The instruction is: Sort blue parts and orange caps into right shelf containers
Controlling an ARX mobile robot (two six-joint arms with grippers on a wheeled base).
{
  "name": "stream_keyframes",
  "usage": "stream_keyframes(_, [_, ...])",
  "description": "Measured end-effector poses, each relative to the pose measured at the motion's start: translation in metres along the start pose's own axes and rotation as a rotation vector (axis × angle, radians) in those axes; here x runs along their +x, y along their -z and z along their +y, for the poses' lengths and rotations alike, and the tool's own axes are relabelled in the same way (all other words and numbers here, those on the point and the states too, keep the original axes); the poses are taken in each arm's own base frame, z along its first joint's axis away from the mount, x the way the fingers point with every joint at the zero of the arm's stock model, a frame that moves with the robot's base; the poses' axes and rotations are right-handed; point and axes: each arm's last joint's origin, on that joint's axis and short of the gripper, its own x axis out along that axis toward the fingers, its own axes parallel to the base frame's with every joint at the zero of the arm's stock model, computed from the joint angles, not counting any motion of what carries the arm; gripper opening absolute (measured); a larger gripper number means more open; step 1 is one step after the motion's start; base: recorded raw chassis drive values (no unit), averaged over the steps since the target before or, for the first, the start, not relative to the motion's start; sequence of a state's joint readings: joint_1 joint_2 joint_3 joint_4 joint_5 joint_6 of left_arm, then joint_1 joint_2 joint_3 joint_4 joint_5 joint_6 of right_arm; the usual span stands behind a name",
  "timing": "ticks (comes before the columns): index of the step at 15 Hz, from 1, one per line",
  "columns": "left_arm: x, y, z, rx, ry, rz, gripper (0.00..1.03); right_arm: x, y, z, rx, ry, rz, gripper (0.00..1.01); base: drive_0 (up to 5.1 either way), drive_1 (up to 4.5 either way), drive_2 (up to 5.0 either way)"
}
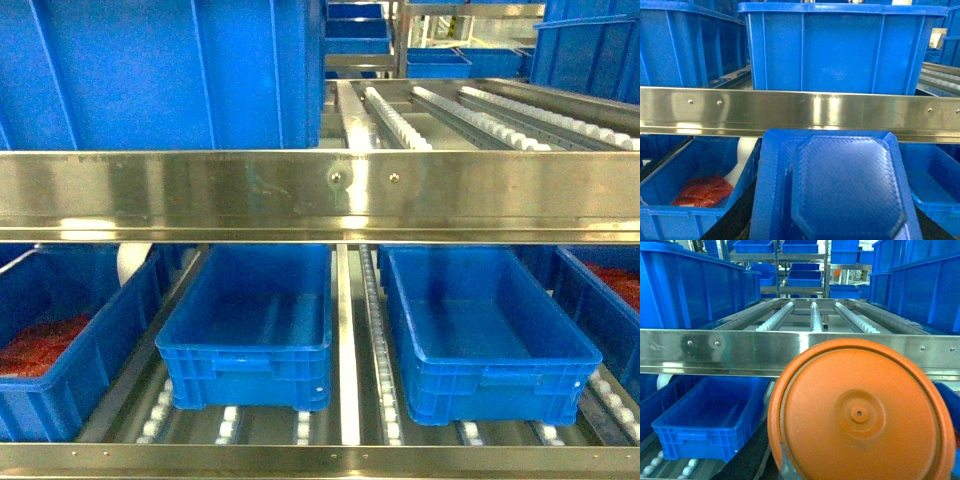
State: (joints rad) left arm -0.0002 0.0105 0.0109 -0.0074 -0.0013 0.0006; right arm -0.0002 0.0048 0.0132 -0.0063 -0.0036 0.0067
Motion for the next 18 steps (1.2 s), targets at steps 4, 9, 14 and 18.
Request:
stream_keyframes(4, [0.0, 0.0, 0.0, 0.0, 0.0, 0.0, 0.42, 0.0, 0.0, 0.0, 0.0, 0.0, 0.0, 0.45, 0.0, 0.0, 0.0])
stream_keyframes(9, [0.0, -0.0003, 0.0, 0.0, 0.0, -0.003, 0.42, 0.0, -0.0003, 0.0, 0.0, 0.0, -0.003, 0.45, 0.0, 0.0, 0.0])
stream_keyframes(14, [0.0, -0.0003, 0.0, 0.0, 0.001, -0.003, 0.42, 0.0, 0.0, -0.0001, 0.0, 0.003, 0.0, 0.45, 0.0, 0.0, 0.0])
stream_keyframes(18, [0.0, -0.0001, 0.0, 0.0, 0.0, -0.001, 0.42, 0.0, 0.0, -0.0001, 0.0, 0.003, 0.0, 0.45, 0.0, 0.0, 0.0])
